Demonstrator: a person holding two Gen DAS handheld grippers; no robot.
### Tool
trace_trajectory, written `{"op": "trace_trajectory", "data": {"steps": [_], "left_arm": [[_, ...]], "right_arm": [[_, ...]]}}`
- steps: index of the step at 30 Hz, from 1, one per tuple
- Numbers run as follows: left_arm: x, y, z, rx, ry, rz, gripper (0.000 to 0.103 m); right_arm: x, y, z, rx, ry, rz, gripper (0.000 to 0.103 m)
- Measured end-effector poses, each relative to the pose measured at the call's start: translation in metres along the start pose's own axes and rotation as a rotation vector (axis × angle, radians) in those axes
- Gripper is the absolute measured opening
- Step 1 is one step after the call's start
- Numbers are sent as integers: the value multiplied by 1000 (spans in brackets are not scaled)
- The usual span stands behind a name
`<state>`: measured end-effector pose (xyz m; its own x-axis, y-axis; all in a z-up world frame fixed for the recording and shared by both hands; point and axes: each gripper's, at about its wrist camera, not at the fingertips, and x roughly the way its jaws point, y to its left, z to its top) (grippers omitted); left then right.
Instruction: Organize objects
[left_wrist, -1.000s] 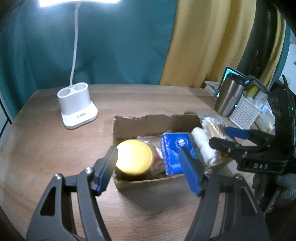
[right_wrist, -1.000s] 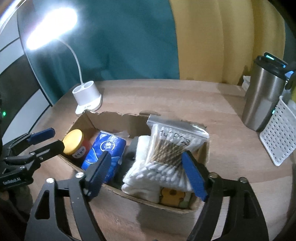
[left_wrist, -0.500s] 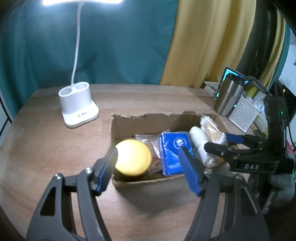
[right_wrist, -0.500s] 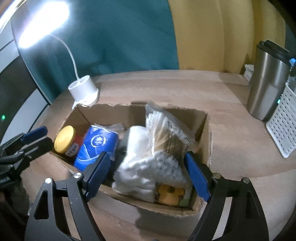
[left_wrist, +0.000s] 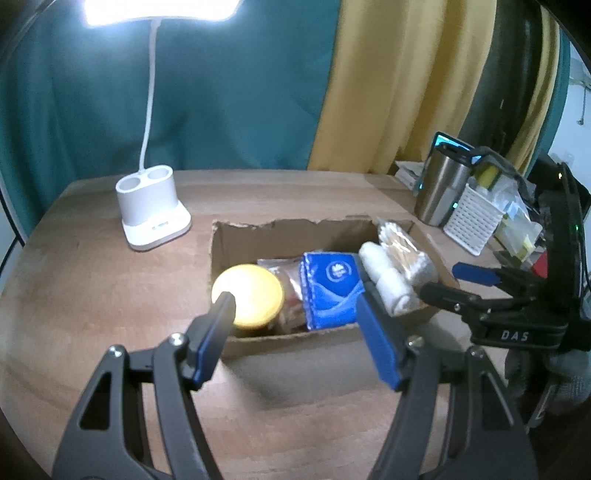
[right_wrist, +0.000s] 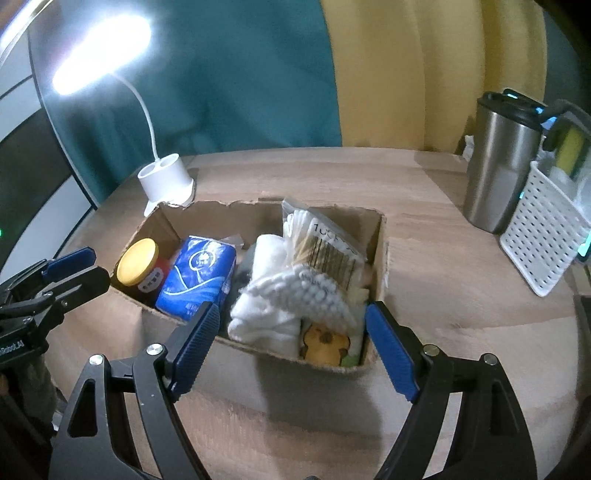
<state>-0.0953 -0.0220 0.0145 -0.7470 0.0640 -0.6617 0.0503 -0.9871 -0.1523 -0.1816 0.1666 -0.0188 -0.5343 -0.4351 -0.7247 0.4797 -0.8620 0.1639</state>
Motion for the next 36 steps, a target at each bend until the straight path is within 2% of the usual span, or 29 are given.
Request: {"op": "trace_trajectory", "data": {"steps": [30, 31, 32, 33, 34, 36], "left_arm": [[-45, -12, -44, 25, -18, -10, 69], [-46, -13, -45, 27, -16, -16, 72], [-47, -14, -47, 29, -12, -25, 79], [-48, -14, -49, 27, -12, -36, 92], [-50, -14, -50, 26, -14, -39, 96], [-54, -15, -53, 28, -18, -41, 96]], "right_arm": [[-54, 23, -49, -23, -50, -59, 84], [-56, 23, -51, -22, -51, -60, 84], [-57, 24, -53, -22, -53, -60, 84], [-59, 25, -55, -23, -55, -60, 84], [-60, 26, -56, -23, -55, -60, 84], [-62, 27, -59, -20, -57, -59, 84]]}}
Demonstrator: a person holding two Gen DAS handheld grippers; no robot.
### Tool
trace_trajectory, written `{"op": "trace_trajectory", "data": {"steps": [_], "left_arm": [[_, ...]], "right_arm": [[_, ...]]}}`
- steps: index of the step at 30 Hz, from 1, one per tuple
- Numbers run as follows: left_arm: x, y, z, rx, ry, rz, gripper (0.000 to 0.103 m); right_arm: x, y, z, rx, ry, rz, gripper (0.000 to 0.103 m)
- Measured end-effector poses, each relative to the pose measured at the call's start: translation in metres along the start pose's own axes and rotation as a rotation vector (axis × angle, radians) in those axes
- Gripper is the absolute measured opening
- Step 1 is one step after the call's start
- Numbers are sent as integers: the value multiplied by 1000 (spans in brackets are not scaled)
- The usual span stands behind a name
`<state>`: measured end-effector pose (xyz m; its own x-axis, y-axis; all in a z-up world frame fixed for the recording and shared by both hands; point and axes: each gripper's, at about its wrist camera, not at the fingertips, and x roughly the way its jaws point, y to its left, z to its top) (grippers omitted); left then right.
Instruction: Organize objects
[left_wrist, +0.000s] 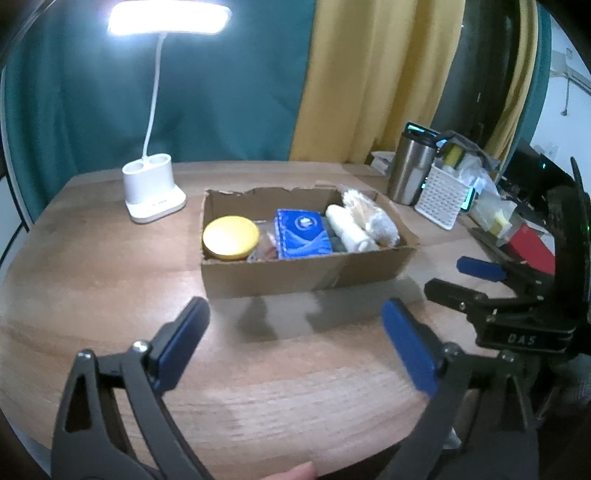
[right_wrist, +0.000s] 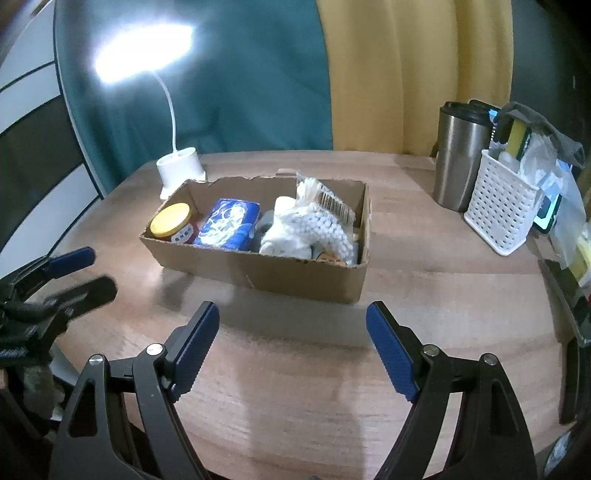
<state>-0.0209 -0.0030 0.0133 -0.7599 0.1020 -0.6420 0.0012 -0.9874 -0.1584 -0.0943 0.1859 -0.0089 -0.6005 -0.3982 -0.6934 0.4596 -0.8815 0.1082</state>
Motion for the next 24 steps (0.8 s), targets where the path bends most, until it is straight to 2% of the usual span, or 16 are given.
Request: {"op": "trace_trajectory", "data": {"steps": [24], "left_arm": [[-24, 5, -10, -16, -24, 54, 96]], "right_arm": [[-27, 14, -17, -4, -37, -13, 84]]}}
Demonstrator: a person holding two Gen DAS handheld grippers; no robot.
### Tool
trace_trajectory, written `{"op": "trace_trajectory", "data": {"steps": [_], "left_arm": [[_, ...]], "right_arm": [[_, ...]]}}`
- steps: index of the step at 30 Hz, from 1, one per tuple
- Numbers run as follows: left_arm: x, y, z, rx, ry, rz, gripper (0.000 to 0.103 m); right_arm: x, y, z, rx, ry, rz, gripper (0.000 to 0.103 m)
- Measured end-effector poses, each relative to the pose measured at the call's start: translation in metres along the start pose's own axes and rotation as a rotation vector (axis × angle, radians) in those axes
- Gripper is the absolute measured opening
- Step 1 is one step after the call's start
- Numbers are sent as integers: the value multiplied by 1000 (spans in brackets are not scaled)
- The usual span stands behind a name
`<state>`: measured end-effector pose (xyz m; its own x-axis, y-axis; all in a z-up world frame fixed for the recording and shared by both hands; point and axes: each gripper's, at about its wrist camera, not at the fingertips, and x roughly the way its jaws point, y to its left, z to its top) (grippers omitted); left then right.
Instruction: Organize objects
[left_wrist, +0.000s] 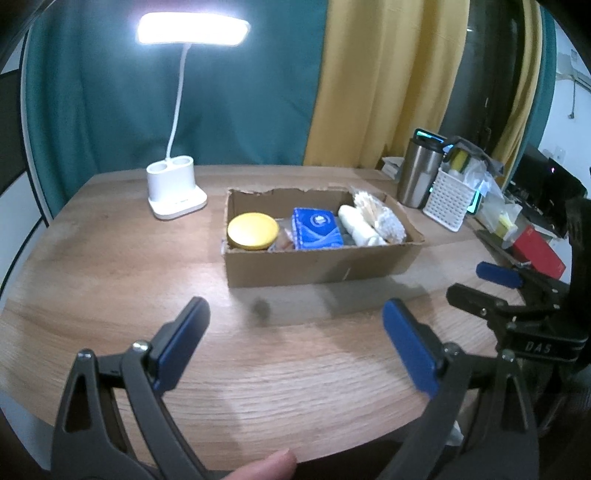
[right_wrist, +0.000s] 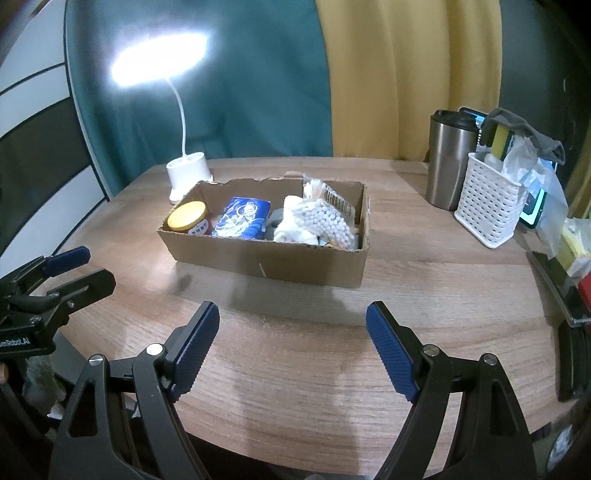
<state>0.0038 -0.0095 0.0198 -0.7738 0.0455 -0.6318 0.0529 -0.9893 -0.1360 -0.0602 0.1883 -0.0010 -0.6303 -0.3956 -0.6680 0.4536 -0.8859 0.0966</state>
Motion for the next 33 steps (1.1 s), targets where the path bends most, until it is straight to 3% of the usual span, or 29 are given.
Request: {"op": "trace_trajectory", "data": {"steps": [33], "left_arm": [[1, -3, 1, 17, 4, -29, 96]], "right_arm": [[1, 4, 2, -8, 4, -1, 84]]}}
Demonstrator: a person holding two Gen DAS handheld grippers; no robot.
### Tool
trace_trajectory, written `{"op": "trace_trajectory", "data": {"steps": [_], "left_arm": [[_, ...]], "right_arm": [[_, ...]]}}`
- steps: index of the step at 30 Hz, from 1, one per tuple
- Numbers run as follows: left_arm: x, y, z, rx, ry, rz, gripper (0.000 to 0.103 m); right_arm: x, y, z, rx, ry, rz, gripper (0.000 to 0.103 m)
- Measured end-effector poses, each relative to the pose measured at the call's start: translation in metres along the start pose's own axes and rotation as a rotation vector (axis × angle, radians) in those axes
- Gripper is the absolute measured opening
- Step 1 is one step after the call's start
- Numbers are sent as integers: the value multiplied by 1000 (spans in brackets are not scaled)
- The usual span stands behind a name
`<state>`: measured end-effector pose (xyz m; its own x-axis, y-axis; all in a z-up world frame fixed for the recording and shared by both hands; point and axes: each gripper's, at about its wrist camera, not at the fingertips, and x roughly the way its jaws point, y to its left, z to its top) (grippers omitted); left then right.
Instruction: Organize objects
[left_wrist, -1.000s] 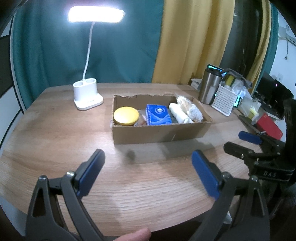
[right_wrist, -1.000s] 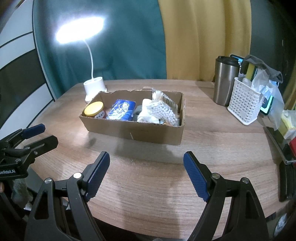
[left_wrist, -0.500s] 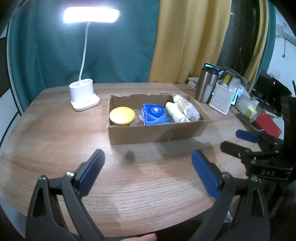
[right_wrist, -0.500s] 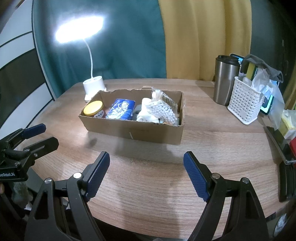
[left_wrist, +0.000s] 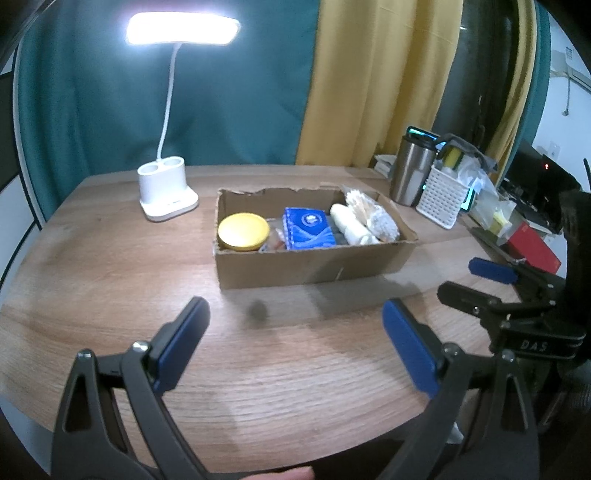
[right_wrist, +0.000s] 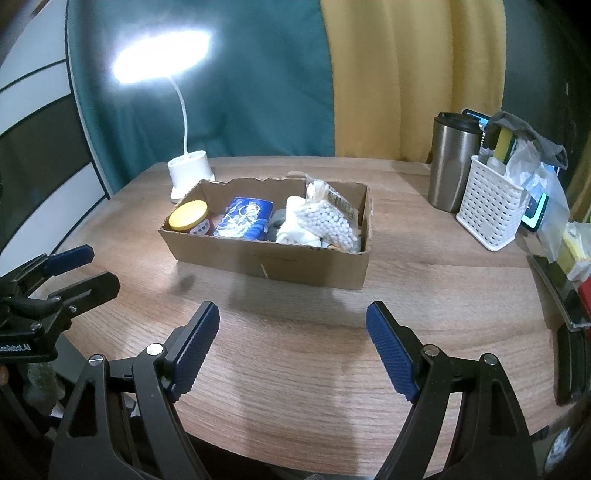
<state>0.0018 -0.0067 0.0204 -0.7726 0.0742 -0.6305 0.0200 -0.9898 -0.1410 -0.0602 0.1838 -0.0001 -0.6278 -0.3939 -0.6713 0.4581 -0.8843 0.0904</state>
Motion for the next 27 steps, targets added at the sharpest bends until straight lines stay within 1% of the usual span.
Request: {"op": "trace_trajectory", "data": {"steps": [27], "left_arm": [[7, 0, -1, 3, 12, 2, 96]], "right_arm": [[4, 0, 2, 3, 10, 1, 84]]}}
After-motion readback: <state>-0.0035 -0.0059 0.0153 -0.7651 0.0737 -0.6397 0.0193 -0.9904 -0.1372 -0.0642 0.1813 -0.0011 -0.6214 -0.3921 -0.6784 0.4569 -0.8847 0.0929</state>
